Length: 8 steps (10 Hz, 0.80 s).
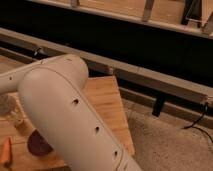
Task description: Knock the bottle over
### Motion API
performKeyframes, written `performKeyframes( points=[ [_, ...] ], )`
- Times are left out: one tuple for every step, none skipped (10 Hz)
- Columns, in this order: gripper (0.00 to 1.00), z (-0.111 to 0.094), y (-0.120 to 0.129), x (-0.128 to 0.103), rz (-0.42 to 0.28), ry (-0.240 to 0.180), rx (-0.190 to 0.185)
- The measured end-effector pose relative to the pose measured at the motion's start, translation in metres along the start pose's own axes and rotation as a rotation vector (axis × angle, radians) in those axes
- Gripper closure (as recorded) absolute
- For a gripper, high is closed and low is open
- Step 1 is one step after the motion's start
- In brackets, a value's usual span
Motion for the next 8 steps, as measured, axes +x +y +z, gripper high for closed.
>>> performKeyframes(
  points=[
    [1.0,0.001,0.001,-0.002,-0.003,0.006,0.001],
    [1.0,0.004,0.003,-0.005,-0.011,0.025,0.003],
    [1.0,0.008,0.004,-0.008,-0.017,0.042,0.005],
    [1.0,0.012,0.003,-0.013,-0.019,0.058,0.007],
    [1.0,0.015,0.001,-0.016,-0.018,0.076,0.009],
    [1.0,0.02,0.0,-0.017,-0.014,0.105,0.01],
    [1.0,0.027,-0.002,-0.021,-0.004,0.15,0.014],
    [1.0,0.03,-0.002,-0.028,0.0,0.161,0.017]
  ],
)
